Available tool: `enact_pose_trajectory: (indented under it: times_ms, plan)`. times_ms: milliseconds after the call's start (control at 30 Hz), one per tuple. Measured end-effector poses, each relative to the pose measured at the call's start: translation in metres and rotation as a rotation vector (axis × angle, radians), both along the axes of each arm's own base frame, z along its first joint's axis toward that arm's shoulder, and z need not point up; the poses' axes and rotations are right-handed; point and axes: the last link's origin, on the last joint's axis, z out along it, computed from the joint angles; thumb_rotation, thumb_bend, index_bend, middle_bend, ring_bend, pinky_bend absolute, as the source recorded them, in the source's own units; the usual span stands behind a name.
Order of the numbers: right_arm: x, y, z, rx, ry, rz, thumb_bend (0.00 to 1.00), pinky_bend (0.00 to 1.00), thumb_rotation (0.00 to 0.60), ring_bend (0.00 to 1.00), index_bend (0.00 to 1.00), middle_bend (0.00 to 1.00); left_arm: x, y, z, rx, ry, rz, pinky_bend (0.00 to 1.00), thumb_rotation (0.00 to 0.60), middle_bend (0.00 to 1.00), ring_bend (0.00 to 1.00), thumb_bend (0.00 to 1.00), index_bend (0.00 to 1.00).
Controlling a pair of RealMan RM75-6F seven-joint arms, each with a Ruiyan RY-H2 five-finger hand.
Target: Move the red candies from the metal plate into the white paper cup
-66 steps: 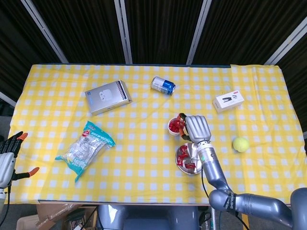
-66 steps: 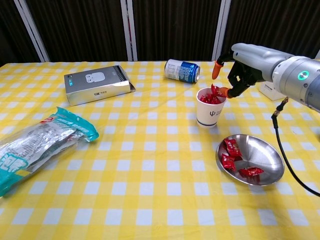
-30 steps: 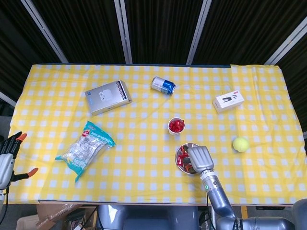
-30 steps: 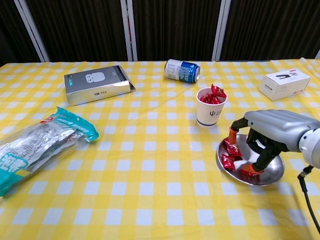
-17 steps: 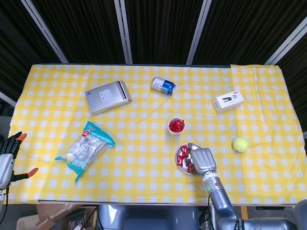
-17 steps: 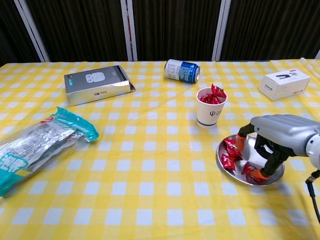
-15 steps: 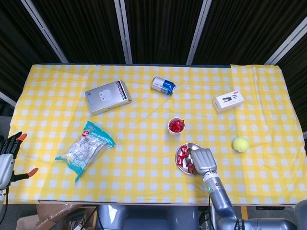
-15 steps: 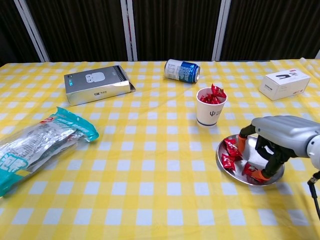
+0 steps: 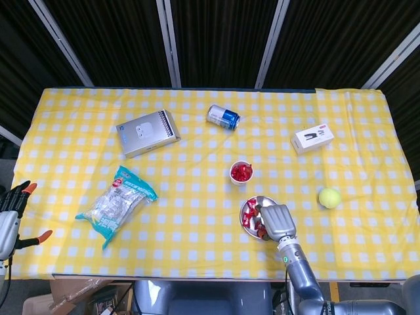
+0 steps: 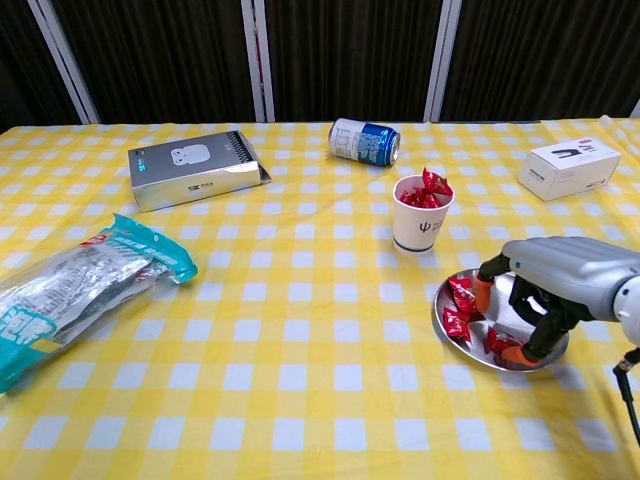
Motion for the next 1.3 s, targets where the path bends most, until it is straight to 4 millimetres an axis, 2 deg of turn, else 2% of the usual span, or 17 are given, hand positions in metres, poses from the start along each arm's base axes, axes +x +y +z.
enact_pose_trajectory:
  times_ms: [333,500,667,767,1100,1300]
  plan:
    - [-0.006,-0.001,-0.004,0.012,0.012,-0.023,0.28,0.95,0.600,0.84,0.48,0.83,0.000,0.001,0.000,0.001,-0.001,0.000,0.00,0.600,0.00,0.00,0.04,0.00]
    - [-0.008,-0.002,-0.006,0.015,0.015,-0.030,0.28,0.95,0.600,0.84,0.55,0.83,0.001,0.001,0.000,0.002,-0.001,0.000,0.00,0.600,0.00,0.00,0.04,0.00]
    - [-0.009,-0.002,-0.006,0.016,0.007,-0.033,0.41,0.95,0.600,0.84,0.64,0.83,0.001,0.001,0.000,0.003,-0.002,0.001,0.00,0.600,0.00,0.00,0.04,0.00]
    - [-0.009,-0.002,-0.006,0.015,-0.001,-0.032,0.47,0.95,0.600,0.84,0.65,0.83,0.000,0.000,0.000,0.003,-0.003,0.000,0.00,0.600,0.00,0.00,0.04,0.00]
    - [-0.006,-0.004,-0.005,0.002,-0.021,-0.013,0.50,0.95,0.600,0.84,0.65,0.83,0.001,0.001,0.000,0.003,-0.005,-0.001,0.00,0.600,0.00,0.00,0.04,0.00]
    - [0.004,-0.015,0.010,-0.045,-0.052,0.015,0.50,0.95,0.600,0.84,0.65,0.83,0.001,0.001,0.000,0.001,-0.006,-0.001,0.00,0.600,0.00,0.00,0.04,0.00]
